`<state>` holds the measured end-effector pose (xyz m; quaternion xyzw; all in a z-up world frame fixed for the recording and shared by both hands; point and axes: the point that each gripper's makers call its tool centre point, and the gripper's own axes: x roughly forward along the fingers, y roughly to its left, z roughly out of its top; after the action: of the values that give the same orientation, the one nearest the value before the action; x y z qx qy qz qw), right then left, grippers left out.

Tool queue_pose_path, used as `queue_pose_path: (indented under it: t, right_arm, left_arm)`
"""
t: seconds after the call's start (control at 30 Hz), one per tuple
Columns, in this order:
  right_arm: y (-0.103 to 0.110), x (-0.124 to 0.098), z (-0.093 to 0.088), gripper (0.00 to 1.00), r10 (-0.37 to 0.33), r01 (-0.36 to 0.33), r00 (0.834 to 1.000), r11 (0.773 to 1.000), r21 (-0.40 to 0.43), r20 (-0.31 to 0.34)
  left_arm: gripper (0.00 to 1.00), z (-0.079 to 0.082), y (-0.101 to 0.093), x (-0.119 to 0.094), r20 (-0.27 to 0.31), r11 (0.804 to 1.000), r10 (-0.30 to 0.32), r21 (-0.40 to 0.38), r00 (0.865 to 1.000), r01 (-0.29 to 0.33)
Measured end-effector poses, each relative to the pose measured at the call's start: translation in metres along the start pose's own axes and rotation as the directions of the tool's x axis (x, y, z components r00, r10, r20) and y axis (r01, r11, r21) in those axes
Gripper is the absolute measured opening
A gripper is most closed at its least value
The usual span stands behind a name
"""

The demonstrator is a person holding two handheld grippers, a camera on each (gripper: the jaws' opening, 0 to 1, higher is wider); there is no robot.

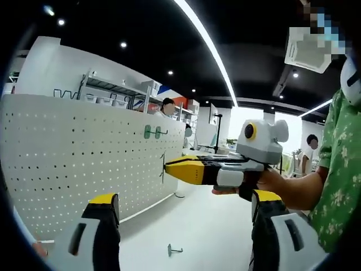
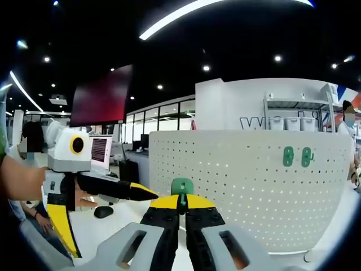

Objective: Insert the hook assembly into the mounting plate slot until the hook locks in place.

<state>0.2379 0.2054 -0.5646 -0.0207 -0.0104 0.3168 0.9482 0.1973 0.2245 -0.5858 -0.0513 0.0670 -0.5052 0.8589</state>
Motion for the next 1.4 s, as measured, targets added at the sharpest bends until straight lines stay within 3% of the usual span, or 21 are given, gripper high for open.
queue_pose_path:
  t: [0.53,0.9,1.4]
  right_arm:
    - [-0.029,0.015,-0.008,0.01,-0.089,0.089,0.996,0.996,-0.002,-0.012]
    - [-0.069,0.027,-0.012,0.01,-0.203,0.204,0.979,0.979,0.004,-0.02]
    - [-0.127,0.036,0.01,0.01,-0.323,0.323,0.946,0.946,-0.011,0.02]
  left_arm:
    - [0.97,-0.001,0.001,-0.002,0.007,1.0,0.005,-0.005,1.0,-0.005]
    - [0.96,-0.003,0.005,-0.003,0.007,1.0,0.013,-0.009,1.0,-0.013]
    - [0.95,-0.004,0.019,-0.002,0.016,0.999,0.047,-0.027,0.999,-0.047]
